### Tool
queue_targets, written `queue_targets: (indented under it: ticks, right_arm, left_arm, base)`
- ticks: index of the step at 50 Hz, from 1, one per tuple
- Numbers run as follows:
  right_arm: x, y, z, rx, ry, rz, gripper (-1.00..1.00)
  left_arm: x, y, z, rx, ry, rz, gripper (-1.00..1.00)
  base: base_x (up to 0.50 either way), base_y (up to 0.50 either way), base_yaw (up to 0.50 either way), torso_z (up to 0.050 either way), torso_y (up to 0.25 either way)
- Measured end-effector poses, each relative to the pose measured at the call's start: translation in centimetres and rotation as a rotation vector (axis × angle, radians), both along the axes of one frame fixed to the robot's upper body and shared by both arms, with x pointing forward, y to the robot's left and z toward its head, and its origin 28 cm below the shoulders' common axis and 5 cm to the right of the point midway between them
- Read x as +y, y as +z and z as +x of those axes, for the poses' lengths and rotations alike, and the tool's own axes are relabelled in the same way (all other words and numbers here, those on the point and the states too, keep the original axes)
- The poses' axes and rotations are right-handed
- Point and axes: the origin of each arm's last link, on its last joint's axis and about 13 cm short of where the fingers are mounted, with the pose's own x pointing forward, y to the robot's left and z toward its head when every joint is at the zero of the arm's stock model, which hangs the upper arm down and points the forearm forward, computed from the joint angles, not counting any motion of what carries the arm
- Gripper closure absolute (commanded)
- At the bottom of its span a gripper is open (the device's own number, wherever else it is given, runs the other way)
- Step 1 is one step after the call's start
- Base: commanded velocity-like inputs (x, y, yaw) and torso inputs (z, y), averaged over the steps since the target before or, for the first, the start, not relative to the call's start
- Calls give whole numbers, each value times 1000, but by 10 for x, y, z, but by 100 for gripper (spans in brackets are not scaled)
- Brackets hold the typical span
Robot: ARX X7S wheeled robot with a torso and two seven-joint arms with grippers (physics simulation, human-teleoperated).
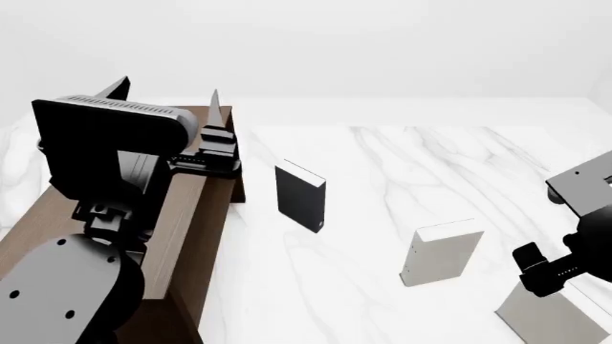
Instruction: Pick up the book on the right and place it under the cabinet shelf.
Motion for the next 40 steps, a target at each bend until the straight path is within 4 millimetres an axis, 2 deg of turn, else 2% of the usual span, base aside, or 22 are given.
queue_targets:
  ticks: [40]
  right_arm:
    - [-8,-49,-3,90,-15,3,-100]
  left_arm:
    - [-3,2,-1,-2,-3,11,-100]
  base:
    - [0,0,0,0,0]
